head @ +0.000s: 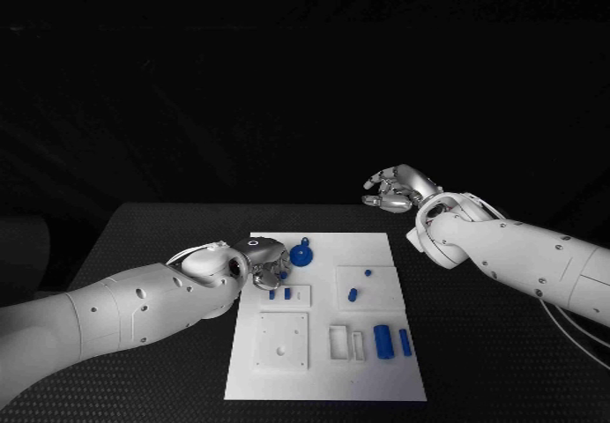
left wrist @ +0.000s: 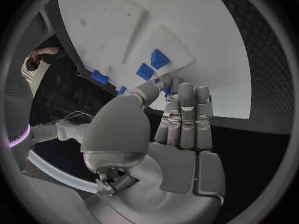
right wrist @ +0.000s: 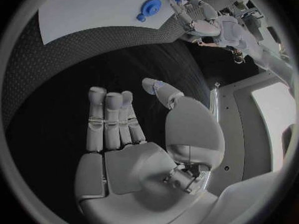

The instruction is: Assemble the parts on the task board

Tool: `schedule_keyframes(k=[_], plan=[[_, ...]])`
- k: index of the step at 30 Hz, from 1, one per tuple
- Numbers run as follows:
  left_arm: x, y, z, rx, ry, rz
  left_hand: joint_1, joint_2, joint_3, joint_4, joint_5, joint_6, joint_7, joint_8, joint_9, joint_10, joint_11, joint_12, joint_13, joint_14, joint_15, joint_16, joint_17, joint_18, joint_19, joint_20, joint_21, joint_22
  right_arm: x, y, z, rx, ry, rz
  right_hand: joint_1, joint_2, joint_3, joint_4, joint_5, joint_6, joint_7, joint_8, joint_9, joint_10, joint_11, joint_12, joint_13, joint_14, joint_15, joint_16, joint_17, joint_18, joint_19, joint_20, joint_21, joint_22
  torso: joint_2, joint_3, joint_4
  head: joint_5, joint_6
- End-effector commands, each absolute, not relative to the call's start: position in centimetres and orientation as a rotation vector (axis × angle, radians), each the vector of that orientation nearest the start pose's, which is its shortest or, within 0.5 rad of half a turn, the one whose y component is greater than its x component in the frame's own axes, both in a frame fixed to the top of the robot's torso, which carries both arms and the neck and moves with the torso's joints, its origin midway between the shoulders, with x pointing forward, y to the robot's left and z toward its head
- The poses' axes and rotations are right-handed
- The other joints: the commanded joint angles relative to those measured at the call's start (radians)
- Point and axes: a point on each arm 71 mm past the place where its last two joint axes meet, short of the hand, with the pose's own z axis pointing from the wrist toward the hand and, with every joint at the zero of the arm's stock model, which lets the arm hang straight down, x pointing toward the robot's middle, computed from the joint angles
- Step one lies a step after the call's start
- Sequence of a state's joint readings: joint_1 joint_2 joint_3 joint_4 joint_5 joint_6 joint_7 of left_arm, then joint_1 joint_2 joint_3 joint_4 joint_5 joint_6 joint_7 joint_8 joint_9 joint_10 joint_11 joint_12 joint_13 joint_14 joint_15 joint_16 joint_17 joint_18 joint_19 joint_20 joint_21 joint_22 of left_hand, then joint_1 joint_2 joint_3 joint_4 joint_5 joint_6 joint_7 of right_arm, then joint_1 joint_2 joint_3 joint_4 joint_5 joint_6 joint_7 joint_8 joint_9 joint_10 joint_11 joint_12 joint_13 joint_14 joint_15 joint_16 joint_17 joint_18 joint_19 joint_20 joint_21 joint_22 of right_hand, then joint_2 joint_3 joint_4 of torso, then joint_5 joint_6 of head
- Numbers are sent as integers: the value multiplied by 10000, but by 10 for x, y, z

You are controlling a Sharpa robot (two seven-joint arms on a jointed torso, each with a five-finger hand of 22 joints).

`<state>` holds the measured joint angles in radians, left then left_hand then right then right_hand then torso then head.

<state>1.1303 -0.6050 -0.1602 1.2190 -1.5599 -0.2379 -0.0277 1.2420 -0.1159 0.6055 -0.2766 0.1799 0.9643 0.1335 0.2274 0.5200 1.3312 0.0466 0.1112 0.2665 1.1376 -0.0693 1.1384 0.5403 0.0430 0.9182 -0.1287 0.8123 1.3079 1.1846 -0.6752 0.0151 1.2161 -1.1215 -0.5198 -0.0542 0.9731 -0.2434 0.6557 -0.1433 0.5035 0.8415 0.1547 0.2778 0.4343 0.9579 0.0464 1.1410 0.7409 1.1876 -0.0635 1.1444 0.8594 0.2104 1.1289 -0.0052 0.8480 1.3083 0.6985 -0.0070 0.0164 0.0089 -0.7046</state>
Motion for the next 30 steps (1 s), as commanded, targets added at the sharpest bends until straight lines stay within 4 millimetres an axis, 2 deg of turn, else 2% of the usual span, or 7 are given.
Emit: schedule_keyframes(k=[1,21,30], plan=[[494,158,-285,3874,18583,-5894,-20,-102,-32,12,-30,-91,16,-38,-10,-31,-12,-64,11,-33,49,-1,11,52,20,-316,9,199,546,-218,-184,3032,15093,6865,21,90,-15,-21,52,-5,54,44,16,-67,2,48,-18,-65,5,29,-14,514,65,-7,-65,187,0,1,2,-3,3],[495,167,-284,3640,18347,-5740,68,-164,-7,20,-21,-215,20,-73,-53,62,-47,-43,55,9,16,28,46,58,59,-336,27,194,546,-219,-185,3043,15102,6843,21,89,-15,-23,53,-9,55,42,15,-69,3,54,-27,-67,5,32,-19,514,65,-7,-66,187,-2,-7,6,-20,3],[495,169,-283,3579,18263,-5730,102,-179,6,29,-14,-294,10,-102,-79,81,-56,-43,70,23,8,33,57,58,76,-345,30,190,546,-219,-185,3043,15114,6843,21,89,-15,-23,53,-10,55,41,15,-70,3,56,-30,-67,6,32,-21,514,64,-7,-67,187,0,1,2,-21,-4]])
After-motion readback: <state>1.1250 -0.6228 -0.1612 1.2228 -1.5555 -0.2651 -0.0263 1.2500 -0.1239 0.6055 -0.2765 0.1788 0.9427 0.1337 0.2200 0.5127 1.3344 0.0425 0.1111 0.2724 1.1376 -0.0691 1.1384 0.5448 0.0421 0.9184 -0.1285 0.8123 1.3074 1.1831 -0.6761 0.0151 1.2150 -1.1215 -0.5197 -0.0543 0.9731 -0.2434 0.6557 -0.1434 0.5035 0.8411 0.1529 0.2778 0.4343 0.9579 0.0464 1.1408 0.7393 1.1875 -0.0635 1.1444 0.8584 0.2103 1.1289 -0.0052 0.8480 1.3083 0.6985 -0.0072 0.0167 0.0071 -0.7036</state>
